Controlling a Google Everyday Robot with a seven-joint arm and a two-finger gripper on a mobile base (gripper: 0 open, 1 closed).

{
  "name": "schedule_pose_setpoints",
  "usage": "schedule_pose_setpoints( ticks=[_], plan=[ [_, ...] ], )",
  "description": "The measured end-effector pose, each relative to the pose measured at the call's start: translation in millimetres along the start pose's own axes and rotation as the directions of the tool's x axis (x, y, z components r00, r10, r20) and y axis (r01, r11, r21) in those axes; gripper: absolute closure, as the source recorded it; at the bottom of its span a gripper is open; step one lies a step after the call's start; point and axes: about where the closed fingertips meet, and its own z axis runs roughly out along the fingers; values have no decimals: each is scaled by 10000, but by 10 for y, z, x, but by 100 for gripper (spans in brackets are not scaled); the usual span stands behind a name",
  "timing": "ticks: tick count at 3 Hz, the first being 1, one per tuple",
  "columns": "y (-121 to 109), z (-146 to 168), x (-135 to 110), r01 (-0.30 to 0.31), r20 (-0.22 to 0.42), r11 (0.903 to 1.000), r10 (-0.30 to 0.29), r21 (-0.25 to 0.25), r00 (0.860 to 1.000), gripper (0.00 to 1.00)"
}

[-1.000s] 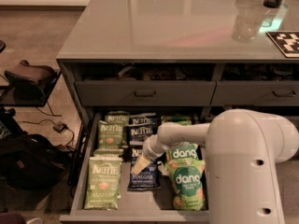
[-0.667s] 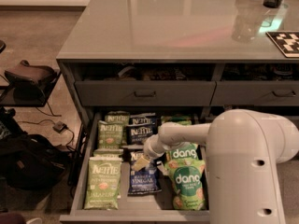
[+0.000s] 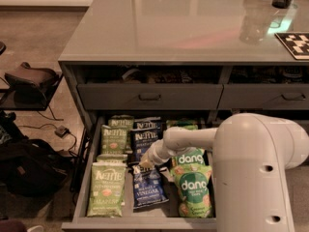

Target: Pick blue chip bag from middle drawer and place on counter

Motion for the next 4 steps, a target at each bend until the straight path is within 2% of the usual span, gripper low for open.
schedule_pose_setpoints(
  ticks=[1, 2, 3, 4],
  plan=[
    [1, 0, 0, 0, 2, 10000, 0, -2, 10000, 89],
    [2, 0, 0, -1, 8, 10000, 1, -5, 10000, 100],
    [-58, -342, -91, 200, 706, 9998, -199, 1, 9973, 100],
    [-69, -1167, -377, 1309, 1877, 9897, -1395, 574, 9723, 100]
  ],
)
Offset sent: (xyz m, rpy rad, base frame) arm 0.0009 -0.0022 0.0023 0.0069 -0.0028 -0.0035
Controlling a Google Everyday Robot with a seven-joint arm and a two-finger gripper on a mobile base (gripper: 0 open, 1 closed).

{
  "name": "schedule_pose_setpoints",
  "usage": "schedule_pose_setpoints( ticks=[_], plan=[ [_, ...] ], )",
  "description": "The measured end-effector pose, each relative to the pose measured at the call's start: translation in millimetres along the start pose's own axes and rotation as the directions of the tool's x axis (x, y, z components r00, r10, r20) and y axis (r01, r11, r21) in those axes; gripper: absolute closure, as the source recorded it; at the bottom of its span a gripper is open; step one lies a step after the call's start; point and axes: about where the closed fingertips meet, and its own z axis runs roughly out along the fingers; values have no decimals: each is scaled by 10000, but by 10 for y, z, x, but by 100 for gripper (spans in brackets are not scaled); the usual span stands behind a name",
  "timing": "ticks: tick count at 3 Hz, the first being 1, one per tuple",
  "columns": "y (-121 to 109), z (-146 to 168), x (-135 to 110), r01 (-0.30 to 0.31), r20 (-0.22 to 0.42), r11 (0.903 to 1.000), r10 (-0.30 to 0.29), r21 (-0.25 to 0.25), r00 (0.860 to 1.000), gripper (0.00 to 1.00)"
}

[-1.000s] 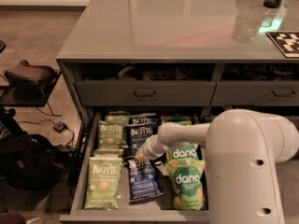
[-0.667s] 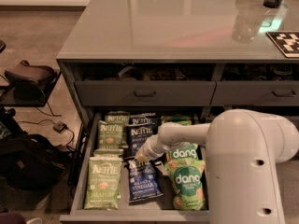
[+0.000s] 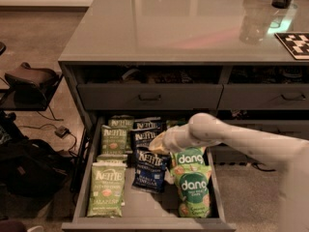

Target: Pick blue chip bag from middle drawer and place on counter

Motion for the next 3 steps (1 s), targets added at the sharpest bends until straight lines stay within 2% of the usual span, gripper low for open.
schedule_pose_setpoints(
  ticks=[1, 2, 3],
  plan=[
    [20, -792, -451, 1392, 766, 9866, -1458, 852, 9863, 100],
    [257, -1327, -889, 3032, 965, 9445, -3159, 1262, 9439, 100],
    [413, -1769, -1317, 4121, 987, 8957, -4311, 1668, 8969, 100]
  ],
)
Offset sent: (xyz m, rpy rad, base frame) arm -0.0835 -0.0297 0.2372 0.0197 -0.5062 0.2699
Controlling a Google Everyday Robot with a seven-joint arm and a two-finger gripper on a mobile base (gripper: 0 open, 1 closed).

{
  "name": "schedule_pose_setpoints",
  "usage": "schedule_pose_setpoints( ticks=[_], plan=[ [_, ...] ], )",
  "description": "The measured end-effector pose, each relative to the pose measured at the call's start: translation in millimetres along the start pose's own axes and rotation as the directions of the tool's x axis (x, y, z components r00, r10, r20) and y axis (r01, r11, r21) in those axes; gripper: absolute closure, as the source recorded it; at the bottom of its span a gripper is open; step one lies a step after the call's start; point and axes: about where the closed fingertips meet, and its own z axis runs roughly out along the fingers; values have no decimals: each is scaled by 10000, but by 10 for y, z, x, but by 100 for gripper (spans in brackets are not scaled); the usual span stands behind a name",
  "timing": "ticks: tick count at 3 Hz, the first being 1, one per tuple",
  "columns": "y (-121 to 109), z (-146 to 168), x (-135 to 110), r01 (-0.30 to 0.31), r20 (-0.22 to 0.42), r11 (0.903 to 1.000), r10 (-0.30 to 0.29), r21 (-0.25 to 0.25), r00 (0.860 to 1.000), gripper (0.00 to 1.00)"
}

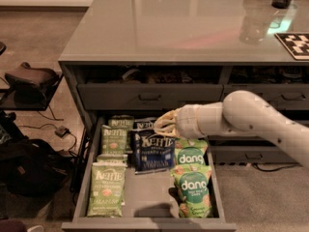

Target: Pick blue chip bag from middle drawer and place on counter

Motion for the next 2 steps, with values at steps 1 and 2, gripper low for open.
schedule_pose_setpoints(
  ticks=[1, 2],
  plan=[
    [-374, -322, -347, 313, 50, 9994, -314, 176, 9995, 100],
    [-886, -684, -613, 423, -89, 9987, -421, 285, 9991, 100]
  ],
)
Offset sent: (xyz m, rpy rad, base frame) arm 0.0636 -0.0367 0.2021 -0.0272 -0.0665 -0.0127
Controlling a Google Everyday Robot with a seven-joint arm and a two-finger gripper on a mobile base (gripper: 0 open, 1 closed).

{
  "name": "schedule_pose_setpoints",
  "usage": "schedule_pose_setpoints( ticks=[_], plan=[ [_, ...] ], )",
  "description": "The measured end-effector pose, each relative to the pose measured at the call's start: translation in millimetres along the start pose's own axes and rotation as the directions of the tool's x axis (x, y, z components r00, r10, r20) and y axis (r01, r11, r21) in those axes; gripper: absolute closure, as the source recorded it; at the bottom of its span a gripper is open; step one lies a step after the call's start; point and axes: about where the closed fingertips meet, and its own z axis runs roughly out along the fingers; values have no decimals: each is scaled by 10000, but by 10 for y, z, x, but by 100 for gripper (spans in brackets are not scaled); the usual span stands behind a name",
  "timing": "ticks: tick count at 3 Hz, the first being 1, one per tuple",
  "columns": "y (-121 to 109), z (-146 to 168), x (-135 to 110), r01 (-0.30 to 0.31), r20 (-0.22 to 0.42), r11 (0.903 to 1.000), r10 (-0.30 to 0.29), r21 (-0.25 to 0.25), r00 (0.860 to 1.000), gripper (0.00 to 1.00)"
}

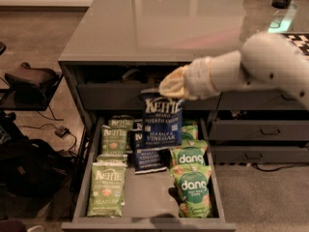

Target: Pick blue chip bag from middle drawer and place on counter

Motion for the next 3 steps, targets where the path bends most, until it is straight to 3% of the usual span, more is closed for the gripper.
schedule_pose_setpoints(
  ticks=[1, 2, 3],
  plan=[
    [-444, -299, -241, -42, -459, 9998, 51, 197, 9989, 100],
    [-839, -584, -440, -446, -848, 9975, 491, 551, 9952, 100],
    [-839, -584, -440, -446, -848, 9975, 491, 551, 9952, 100]
  ],
)
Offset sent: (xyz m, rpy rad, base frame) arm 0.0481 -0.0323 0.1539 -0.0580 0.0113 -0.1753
